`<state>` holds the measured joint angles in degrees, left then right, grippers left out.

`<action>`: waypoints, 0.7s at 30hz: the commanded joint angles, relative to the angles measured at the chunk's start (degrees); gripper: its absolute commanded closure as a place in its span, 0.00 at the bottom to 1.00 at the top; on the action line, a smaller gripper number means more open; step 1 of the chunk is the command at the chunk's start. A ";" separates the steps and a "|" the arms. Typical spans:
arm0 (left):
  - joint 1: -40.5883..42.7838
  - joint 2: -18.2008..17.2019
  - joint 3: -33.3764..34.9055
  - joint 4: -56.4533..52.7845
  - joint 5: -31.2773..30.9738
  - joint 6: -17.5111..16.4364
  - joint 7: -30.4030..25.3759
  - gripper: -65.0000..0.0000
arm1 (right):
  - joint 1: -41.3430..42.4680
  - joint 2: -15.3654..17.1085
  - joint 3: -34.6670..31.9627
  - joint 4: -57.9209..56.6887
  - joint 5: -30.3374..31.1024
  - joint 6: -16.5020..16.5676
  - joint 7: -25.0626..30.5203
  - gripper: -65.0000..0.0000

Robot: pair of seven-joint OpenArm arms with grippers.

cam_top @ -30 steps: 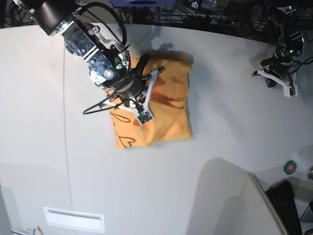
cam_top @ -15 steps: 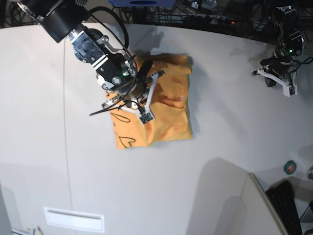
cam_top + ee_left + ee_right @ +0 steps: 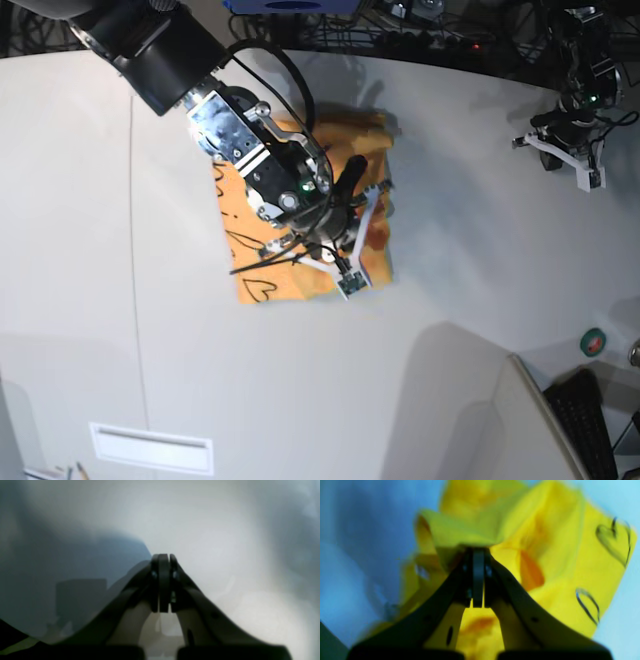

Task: Layout the t-shirt on the table in an organized manner, then fold the t-shirt properly
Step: 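Press and smooth the folded bundle with the right gripper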

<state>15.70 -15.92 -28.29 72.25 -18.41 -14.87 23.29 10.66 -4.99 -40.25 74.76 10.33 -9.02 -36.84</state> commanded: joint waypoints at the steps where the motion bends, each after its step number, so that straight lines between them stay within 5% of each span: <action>1: -0.10 -0.91 -0.32 0.94 -0.27 0.15 -1.18 1.00 | 2.05 -1.64 0.03 0.27 -0.17 0.09 1.46 1.00; 7: -0.28 -0.91 -0.32 0.94 -0.27 0.15 -1.18 1.00 | 8.47 -3.14 0.03 -2.19 -0.09 0.09 6.47 1.00; 14: -0.36 -1.00 -0.32 0.94 -0.27 0.15 -1.18 1.00 | 6.44 1.87 0.47 9.50 -0.35 0.09 -8.39 1.00; 21: -0.45 -0.74 -0.23 1.38 -0.27 0.15 -1.18 1.00 | 2.66 0.91 -0.06 2.38 -0.35 0.09 -2.50 1.00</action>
<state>15.40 -15.70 -28.29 72.53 -18.41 -15.03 23.33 11.88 -3.81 -40.51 76.03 10.35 -8.56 -39.51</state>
